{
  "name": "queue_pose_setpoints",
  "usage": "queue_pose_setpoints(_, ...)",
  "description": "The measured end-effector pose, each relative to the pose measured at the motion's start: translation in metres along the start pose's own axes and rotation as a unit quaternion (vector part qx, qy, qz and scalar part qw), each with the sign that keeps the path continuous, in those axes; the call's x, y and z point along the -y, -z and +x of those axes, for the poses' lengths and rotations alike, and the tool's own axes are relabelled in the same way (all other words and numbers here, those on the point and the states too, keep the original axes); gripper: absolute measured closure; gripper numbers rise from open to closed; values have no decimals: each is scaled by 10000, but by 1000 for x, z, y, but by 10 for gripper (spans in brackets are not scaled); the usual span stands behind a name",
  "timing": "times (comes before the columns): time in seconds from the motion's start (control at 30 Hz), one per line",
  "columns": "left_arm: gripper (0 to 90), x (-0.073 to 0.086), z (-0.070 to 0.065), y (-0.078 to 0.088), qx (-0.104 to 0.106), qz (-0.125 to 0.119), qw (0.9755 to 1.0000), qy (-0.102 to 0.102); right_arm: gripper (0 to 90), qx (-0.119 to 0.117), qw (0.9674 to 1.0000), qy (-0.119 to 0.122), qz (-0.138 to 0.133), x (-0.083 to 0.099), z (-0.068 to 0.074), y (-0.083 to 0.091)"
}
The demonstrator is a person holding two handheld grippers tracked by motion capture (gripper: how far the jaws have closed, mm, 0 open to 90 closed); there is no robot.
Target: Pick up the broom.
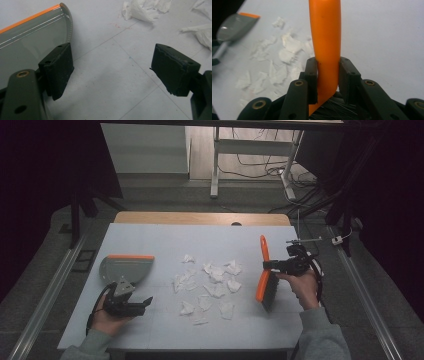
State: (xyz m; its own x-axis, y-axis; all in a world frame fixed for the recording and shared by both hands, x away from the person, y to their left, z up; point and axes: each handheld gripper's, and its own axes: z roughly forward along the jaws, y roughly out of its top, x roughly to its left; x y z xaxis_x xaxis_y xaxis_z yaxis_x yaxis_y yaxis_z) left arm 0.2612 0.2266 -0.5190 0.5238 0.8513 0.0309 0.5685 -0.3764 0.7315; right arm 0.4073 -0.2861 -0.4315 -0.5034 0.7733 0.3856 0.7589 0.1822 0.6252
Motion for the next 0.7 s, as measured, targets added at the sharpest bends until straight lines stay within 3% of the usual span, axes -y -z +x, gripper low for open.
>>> queue_pose_setpoints(0.1, 187, -2, -2, 0, -42, -25, 10000, 7, 708, -226, 9996, -44, -150, 1, 0, 2)
queue_pose_setpoints(0.23, 189, -5, -2, 0, -59, -63, 10000, -21, 709, -347, 9987, 15, -369, 2, 4, 3)
queue_pose_setpoints(0.4, 190, -8, -2, -1, -60, -77, 10000, 5, 708, -347, 9969, 58, -701, 1, 13, 5)
queue_pose_setpoints(0.7, 192, -9, -3, 2, -14, -165, 9999, 5, 708, -411, 9907, 14, -1301, 3, 31, 8)
